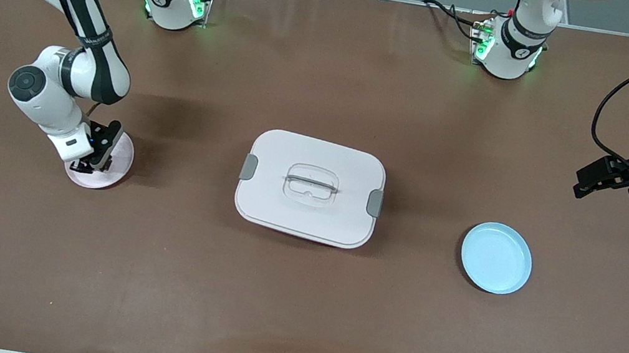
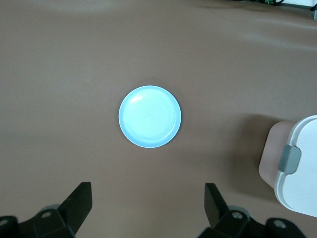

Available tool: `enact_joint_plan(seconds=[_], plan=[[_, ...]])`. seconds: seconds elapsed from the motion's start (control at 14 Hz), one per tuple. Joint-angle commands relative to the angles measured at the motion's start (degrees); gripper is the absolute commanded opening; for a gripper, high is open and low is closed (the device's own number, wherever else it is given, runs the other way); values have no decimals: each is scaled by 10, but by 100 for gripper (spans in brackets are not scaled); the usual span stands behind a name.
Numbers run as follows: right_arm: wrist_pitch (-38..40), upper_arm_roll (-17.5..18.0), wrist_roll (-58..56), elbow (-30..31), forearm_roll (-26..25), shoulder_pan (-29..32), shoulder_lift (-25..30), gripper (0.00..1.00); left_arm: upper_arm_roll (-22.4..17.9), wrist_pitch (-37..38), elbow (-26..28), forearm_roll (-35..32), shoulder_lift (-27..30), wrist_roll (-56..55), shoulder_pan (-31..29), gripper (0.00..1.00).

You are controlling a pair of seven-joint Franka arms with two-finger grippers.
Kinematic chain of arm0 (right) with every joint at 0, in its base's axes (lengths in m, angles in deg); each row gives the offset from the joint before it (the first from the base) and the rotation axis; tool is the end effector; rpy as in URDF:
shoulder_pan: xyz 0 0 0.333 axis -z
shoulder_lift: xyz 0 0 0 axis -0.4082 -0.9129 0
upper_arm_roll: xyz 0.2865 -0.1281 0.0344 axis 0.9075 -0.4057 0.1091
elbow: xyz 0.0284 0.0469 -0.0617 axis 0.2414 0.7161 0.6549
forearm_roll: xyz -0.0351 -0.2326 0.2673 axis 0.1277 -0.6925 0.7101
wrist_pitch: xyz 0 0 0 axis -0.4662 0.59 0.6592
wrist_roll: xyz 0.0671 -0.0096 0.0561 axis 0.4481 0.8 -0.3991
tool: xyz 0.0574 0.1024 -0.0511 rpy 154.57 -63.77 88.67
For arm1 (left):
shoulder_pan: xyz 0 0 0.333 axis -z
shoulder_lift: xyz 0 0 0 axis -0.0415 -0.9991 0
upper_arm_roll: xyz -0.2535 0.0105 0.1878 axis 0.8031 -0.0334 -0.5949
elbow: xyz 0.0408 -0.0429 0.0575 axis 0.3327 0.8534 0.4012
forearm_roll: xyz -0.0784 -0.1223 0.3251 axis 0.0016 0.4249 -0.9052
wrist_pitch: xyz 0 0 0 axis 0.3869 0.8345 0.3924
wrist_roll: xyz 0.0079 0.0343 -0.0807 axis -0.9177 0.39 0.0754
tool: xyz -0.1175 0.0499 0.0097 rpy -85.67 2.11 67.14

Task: Transfer orange switch to right arm and place
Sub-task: 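Lower the switch onto the white plate with the right gripper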

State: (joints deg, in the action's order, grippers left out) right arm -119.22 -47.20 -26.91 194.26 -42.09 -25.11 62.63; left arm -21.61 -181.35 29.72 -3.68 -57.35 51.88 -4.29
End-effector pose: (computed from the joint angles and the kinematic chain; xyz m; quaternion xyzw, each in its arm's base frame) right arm 0.5138 -0.0459 0.2038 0.7636 0.6442 0.0140 0.0402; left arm 0.5480 -0.0582 0.5941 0.9975 0.0560 0.0429 0.0091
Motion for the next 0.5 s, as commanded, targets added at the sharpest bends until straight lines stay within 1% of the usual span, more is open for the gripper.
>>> enact_joint_plan(seconds=[0.0,0.14,0.28,0.36,0.43], plan=[[-5,8,-6,-4,-12,11,-10,0,-8,9,4,-11,12,9,5,100],[-6,8,-5,-5,-11,11,-15,0,-9,10,7,-11,24,10,4,100],[-6,8,-3,-6,-11,10,-17,0,-8,10,12,-10,27,25,-10,100],[-6,9,4,-7,-7,9,-16,10,-9,11,21,-9,28,47,-12,100],[-4,9,4,-10,-6,8,-16,99,-9,11,30,-9,31,63,-17,100]])
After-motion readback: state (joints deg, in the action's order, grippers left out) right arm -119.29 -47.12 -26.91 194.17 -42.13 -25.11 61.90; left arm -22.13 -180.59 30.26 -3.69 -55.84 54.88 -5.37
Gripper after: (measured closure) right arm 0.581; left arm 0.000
